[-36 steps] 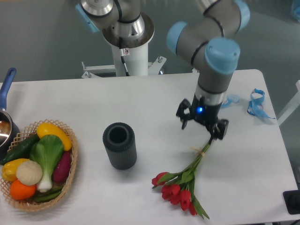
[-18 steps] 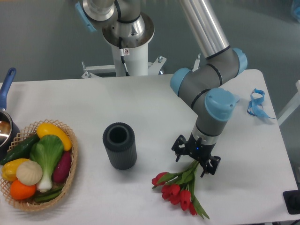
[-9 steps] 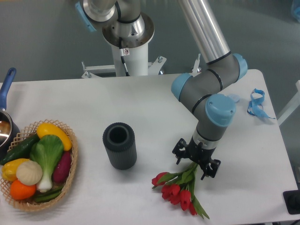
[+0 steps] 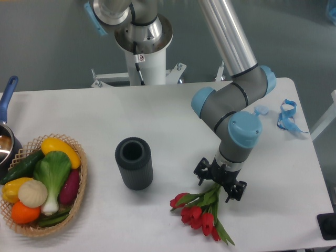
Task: Pick up the flowers from the table
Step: 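Lower the gripper around the tulip stems near the twine tie, then close the gripper on the tulip stems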
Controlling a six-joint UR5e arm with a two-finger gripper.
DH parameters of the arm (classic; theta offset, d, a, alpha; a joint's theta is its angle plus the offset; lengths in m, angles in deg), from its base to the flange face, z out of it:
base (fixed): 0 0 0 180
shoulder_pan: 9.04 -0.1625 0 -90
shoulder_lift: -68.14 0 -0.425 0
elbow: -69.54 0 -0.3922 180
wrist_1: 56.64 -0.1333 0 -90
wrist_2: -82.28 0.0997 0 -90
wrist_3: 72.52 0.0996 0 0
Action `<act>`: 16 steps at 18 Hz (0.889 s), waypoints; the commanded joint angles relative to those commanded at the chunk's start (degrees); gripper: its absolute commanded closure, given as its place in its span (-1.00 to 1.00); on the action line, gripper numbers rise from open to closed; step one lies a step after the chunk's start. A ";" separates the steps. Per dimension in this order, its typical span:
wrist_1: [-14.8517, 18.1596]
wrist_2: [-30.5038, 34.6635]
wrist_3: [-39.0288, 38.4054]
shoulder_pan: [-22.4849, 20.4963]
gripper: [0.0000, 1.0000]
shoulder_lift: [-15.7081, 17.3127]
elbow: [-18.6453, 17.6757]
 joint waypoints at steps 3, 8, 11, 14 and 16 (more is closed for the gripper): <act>-0.27 1.66 -0.09 0.17 -0.98 -0.44 0.35; -0.45 2.55 -0.17 1.05 -0.64 -0.53 0.53; -0.45 2.55 -0.18 1.05 -0.35 -0.36 0.44; -0.53 2.46 -0.17 1.05 -0.20 -0.18 0.35; -0.53 2.46 -0.52 1.05 0.04 0.00 0.27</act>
